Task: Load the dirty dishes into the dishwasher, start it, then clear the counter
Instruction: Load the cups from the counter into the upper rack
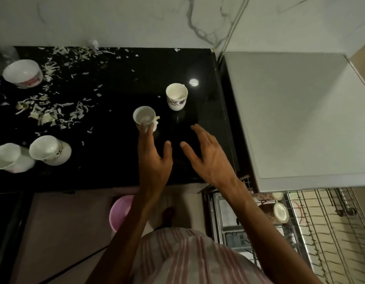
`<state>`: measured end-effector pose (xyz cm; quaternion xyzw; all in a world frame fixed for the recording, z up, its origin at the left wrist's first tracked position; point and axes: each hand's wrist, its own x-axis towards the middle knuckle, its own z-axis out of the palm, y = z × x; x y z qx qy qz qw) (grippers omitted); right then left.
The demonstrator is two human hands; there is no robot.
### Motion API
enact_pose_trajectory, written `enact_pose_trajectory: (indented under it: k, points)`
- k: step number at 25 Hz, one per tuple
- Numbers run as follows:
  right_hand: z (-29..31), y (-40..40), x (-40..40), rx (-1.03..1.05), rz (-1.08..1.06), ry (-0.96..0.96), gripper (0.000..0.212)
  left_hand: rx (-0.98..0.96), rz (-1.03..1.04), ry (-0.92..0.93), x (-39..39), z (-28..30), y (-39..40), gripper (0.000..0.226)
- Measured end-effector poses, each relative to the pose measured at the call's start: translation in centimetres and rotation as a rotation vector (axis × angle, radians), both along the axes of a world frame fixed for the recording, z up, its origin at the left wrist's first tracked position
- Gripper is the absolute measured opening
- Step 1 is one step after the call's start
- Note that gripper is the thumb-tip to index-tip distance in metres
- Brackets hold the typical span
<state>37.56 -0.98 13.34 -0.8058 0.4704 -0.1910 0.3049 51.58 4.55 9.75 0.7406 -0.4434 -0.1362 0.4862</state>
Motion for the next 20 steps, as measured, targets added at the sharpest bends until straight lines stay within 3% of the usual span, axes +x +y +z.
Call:
enact_pose_trajectory:
  k: [5, 9, 14, 17, 20]
  points:
    - [-1.0, -1.4, 4.1, 0.031, 0.06, -0.003, 0.06, 0.107, 0.048, 0.054, 4.7, -1.1, -2.7, 0.081]
    - [-1.8, -2.7, 6.1, 0.213, -0.008, -0.079, 0.055, 0.196, 0.013, 0.116, 7.3, -2.2, -5.2, 0.093]
    - [-3.5, -3.6, 7.1, 0.494, -0.154, -0.188, 0.051, 0.199, 0.006, 0.122, 9.2, -3.0, -6.4, 0.076]
    - [-4.0, -3.6, 7.0, 0.773, -0.255, -0.461, 0.049, 0.166, -0.002, 0.224, 8.5, -0.9, -5.6, 0.066]
    - [-3.8, -3.1, 6.9, 1.184, -0.252, -0.994, 0.051, 0.146, -0.075, 0.327, 5.9, 1.0, -4.8, 0.061]
